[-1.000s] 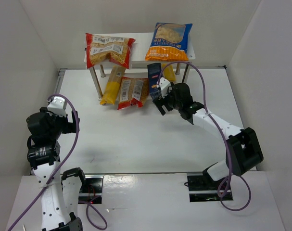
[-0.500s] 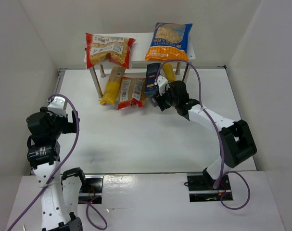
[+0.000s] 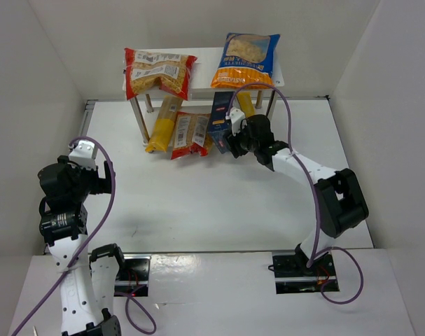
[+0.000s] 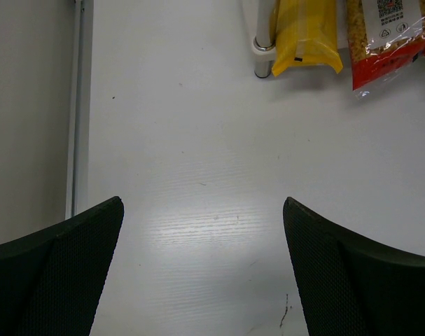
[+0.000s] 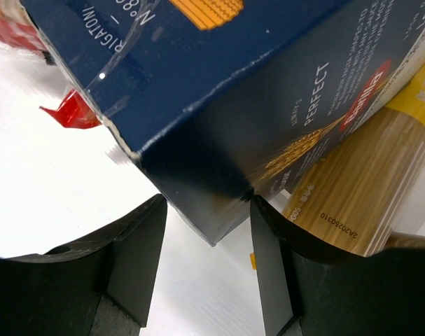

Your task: Place and organize the pasta boxes and bags onto the shelf

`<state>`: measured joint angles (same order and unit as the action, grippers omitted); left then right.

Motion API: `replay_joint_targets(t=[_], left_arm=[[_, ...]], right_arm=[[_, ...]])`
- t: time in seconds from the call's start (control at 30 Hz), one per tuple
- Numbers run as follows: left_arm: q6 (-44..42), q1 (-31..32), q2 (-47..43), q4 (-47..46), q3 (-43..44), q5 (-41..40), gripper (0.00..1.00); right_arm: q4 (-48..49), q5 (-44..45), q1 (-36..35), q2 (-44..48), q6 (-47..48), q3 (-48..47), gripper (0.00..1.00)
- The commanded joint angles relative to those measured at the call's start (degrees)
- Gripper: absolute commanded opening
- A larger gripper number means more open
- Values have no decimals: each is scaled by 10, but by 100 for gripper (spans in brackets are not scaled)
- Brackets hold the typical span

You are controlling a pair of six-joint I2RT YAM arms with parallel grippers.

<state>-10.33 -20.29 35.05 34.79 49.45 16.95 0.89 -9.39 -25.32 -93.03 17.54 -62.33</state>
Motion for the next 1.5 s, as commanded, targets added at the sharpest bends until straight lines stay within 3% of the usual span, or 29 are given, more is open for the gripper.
replay_joint_targets(t=[0.0, 0.5, 1.27, 1.37, 1.47], left_arm=[[-3, -4, -2, -11, -1, 15, 100], [-3, -4, 4, -11, -1, 15, 100], [-3, -4, 4, -11, -1, 15, 100], [-3, -4, 4, -11, -1, 15, 100], [-3, -4, 4, -11, -1, 15, 100]], right_arm=[[44, 35, 4, -16, -2, -22, 57], [61, 88, 34, -49, 3, -44, 56], [41, 69, 22, -77, 3, -88, 55], [33, 78, 7, -49, 9, -83, 55], [8, 84, -3, 1, 9, -69, 62]])
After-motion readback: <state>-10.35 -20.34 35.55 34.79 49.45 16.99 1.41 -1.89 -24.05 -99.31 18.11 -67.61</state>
